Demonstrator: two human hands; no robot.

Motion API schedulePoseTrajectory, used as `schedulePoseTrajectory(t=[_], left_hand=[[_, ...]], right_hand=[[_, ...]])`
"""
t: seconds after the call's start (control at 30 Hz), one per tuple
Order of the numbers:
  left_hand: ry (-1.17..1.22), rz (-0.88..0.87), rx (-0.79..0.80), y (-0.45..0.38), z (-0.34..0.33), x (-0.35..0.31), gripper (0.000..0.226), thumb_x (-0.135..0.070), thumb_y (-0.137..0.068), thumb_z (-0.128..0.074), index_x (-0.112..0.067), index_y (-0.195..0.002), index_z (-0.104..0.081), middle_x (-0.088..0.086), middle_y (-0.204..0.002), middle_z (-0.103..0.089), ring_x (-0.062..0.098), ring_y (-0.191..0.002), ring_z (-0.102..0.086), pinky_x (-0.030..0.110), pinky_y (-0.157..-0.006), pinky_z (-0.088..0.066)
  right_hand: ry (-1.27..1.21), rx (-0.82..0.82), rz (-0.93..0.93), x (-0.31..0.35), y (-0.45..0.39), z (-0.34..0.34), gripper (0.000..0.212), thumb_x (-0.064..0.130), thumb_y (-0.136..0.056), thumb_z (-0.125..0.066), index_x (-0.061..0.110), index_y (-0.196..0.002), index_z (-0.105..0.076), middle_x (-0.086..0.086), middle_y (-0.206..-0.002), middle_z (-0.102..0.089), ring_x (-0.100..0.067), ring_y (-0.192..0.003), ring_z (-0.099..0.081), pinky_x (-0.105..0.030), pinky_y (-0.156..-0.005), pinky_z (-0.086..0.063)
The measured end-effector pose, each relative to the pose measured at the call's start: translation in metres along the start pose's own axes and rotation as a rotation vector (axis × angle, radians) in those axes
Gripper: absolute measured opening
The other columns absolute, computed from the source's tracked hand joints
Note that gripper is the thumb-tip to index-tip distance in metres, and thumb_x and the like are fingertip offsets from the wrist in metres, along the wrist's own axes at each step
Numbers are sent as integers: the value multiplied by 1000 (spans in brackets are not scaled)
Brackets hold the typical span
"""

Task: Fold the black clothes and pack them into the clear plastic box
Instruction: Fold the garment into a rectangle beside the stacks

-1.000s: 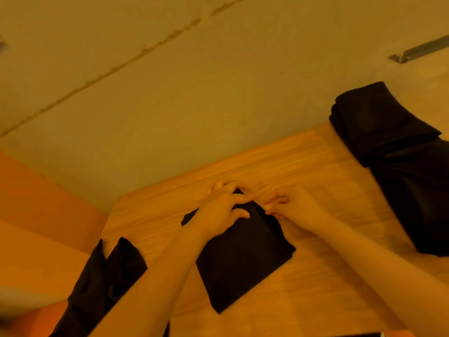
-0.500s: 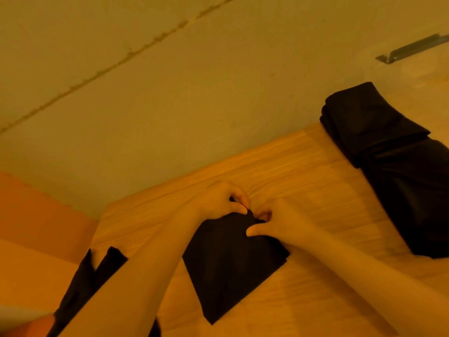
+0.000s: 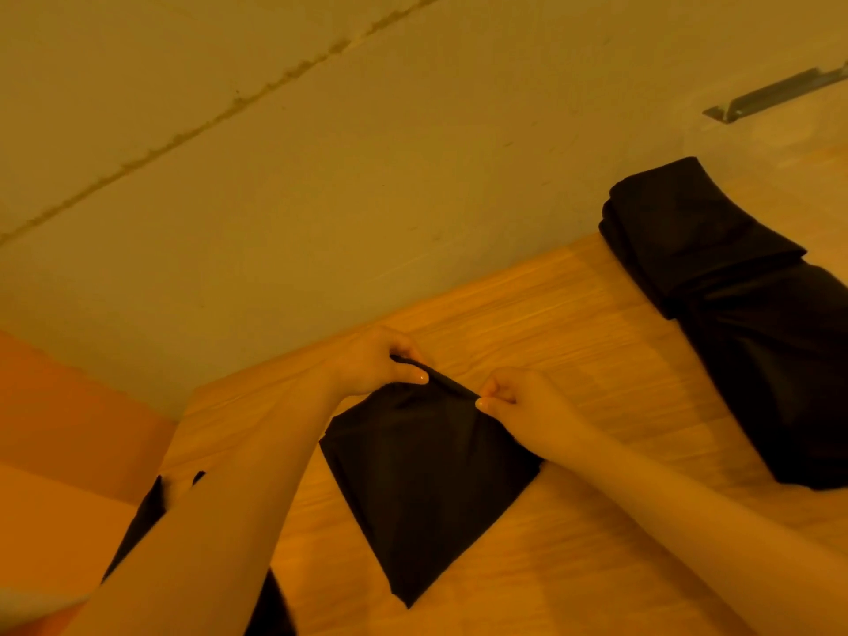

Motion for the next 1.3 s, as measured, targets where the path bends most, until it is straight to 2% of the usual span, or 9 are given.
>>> schedulePoseTrajectory(t=[0.2, 0.33, 0.53, 0.67, 0.77, 0.83, 0.9, 1.13, 1.3], left_hand=[[269, 92, -283, -1, 6, 18, 9, -18, -85, -65, -23, -78, -63, -11, -80, -58, 2, -75, -53, 15, -64, -40], [274, 108, -409, -8, -8, 30, 5, -22, -84, -66, -17, -83, -64, 1, -86, -63, 19, -88, -61, 27, -74, -49], [161, 155, -675, -9, -17, 39, 21, -32, -90, -57, -15, -101, -62, -1, -94, -60, 16, -91, -57, 29, -74, -45], [118, 175, -1003, 34, -8, 26, 25, -27, -96, -46, -12, -110, -60, 4, -108, -58, 21, -103, -54, 37, -87, -47], [-32, 81, -775, 56, -54, -1, 52, -48, -94, -29, -17, -131, -48, -1, -138, -45, 19, -130, -39, 35, -109, -32], [-167, 101, -571, 61, -89, -5, 88, -73, -78, 4, -23, -147, -19, -7, -154, -6, 16, -144, -6, 32, -115, -4], [-239, 144, -485, 59, -105, 0, 98, -76, -65, 23, -27, -148, 3, -9, -149, 18, 13, -140, 17, 35, -111, 9], [-246, 210, -381, 61, -103, 7, 79, -59, -78, 3, -23, -149, 5, 0, -157, 11, 16, -143, 14, 40, -114, 8], [-178, 283, -382, 131, -122, 19, 75, -66, -89, -18, -26, -148, 6, -9, -147, 24, 11, -138, 23, 36, -113, 11]], right_hand=[[-46, 138, -69, -1, 4, -6, 30, 24, -78, -73, 26, -96, -49, 10, -81, -51, -13, -88, -56, -25, -69, -46], [108, 149, -15, 4, 9, -5, 34, 24, -85, -65, 22, -116, -50, 13, -82, -46, -10, -91, -50, -20, -71, -43], [387, 113, 61, 2, 9, -11, 21, 37, -86, -63, 27, -97, -48, 14, -70, -41, -5, -73, -45, -15, -55, -31], [365, -7, 88, 10, 12, 8, 23, 41, -86, -61, 27, -102, -54, 11, -83, -54, -7, -81, -53, -21, -68, -46], [417, -115, 275, 29, 17, 7, 39, 38, -94, -46, 26, -132, -47, 8, -127, -52, -8, -116, -46, -20, -96, -38], [419, -94, 324, 32, 17, -2, 46, 35, -97, -39, 27, -142, -33, 6, -145, -38, -9, -132, -34, -21, -106, -28], [442, -17, 343, 29, 15, -13, 51, 34, -99, -35, 28, -147, -20, 8, -153, -23, -7, -140, -20, -20, -111, -16], [831, 196, 394, 21, 8, -42, 53, 40, -101, -20, 22, -149, -7, 4, -157, -6, -8, -144, -3, -27, -114, -1], [776, 279, 402, 25, 33, -34, 61, 50, -96, -24, 26, -148, -4, 8, -156, 7, -5, -141, 10, -26, -111, 8]])
Point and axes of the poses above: each hand's wrist, its own y-axis away from the middle knuckle, its own z-axis out of the back of the hand, x = y × z, the point moved 8 cm from there along -y, towards the middle knuckle
